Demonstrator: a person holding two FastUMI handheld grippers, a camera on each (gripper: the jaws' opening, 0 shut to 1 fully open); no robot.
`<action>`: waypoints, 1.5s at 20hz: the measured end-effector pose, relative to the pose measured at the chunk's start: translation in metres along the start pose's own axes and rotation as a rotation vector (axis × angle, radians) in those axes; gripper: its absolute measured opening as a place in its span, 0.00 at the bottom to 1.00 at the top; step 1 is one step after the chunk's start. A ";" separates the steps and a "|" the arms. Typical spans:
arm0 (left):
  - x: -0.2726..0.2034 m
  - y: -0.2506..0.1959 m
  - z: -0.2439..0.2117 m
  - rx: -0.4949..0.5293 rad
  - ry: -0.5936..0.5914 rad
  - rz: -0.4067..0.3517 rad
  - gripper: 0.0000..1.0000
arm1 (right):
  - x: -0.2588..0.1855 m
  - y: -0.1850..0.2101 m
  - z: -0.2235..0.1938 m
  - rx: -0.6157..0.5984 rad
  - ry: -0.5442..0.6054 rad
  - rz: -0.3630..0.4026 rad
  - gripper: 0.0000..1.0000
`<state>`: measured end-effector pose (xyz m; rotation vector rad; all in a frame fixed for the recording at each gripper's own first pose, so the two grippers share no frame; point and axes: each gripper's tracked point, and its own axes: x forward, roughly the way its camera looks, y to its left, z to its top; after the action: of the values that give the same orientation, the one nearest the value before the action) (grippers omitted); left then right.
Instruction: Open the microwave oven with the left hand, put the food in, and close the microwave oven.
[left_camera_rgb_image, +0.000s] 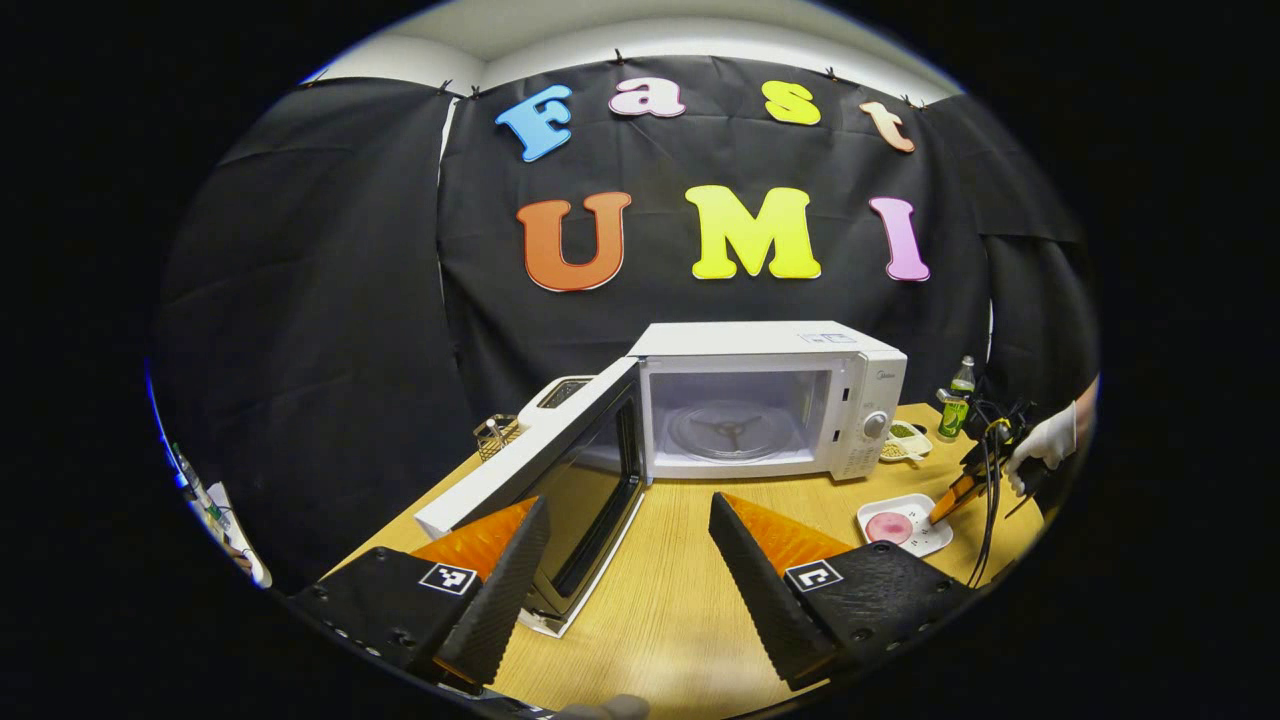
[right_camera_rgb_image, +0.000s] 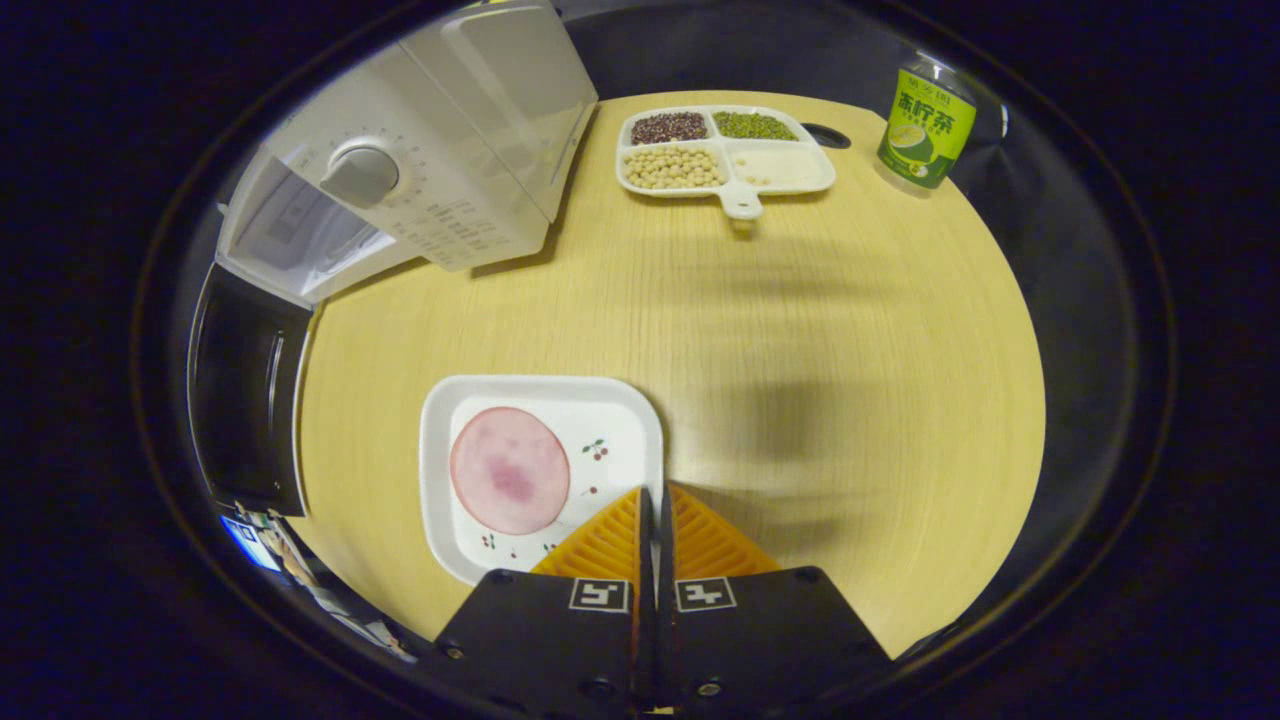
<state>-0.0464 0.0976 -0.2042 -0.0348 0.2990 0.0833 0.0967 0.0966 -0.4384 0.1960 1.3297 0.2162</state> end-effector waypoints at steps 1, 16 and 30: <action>0.000 0.003 0.000 -0.005 0.003 0.002 0.96 | 0.000 0.002 -0.001 0.012 0.000 0.013 0.04; 0.003 -0.011 0.030 0.025 -0.022 -0.073 0.96 | -0.044 0.061 -0.001 0.325 -0.255 0.378 0.04; -0.003 -0.033 0.059 0.098 -0.062 -0.174 0.96 | -0.092 0.208 0.066 0.705 -0.713 0.655 0.04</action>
<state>-0.0293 0.0676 -0.1462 0.0391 0.2369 -0.1027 0.1316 0.2718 -0.2823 1.1976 0.5431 0.1887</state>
